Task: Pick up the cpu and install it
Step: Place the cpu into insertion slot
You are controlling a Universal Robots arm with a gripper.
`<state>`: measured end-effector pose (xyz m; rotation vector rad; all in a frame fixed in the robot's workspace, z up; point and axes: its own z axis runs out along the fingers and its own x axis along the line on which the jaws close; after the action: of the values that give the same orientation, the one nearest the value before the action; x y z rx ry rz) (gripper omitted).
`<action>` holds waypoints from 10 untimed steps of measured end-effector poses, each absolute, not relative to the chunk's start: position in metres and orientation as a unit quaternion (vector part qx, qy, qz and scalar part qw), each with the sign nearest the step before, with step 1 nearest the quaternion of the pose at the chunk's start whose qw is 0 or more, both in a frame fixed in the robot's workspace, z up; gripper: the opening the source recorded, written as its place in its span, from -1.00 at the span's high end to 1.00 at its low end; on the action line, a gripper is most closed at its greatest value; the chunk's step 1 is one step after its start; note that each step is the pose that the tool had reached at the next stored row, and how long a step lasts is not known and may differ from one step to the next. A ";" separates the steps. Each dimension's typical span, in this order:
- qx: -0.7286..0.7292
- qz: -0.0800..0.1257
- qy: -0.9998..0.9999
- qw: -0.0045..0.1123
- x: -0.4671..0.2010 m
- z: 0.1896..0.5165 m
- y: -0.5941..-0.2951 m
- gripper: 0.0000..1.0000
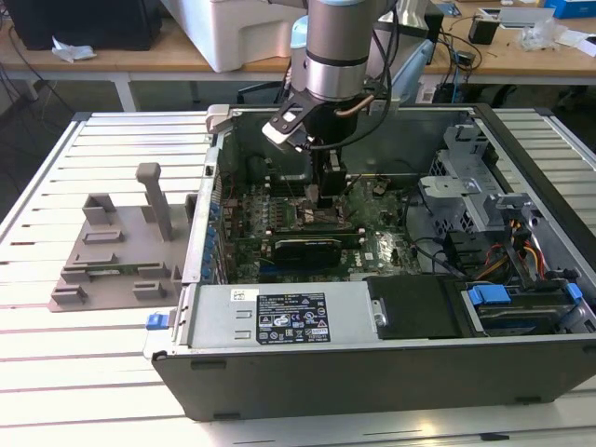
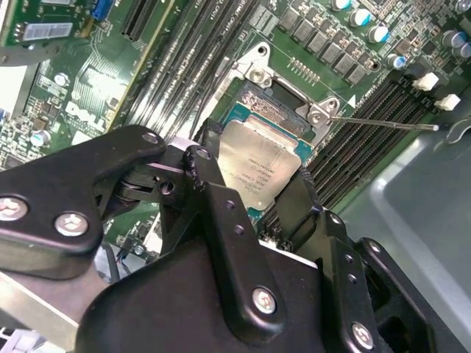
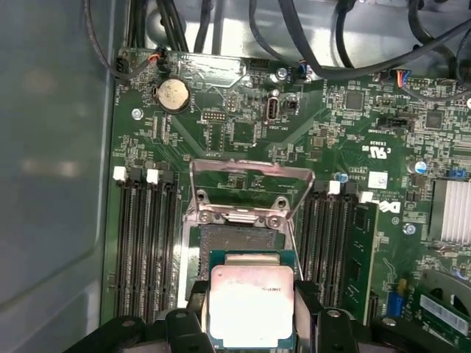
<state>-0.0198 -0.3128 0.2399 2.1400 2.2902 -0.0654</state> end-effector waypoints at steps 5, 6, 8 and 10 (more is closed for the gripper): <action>0.683 -0.021 0.730 0.003 -0.017 0.236 -0.309 -0.09; 0.683 -0.021 0.730 0.003 -0.015 0.234 -0.309 -0.09; 0.683 -0.021 0.730 0.003 -0.013 0.232 -0.308 -0.09; 0.683 -0.021 0.730 0.003 -0.013 0.231 -0.308 -0.09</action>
<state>-0.0125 -0.3083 0.2307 2.1421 2.2889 -0.0663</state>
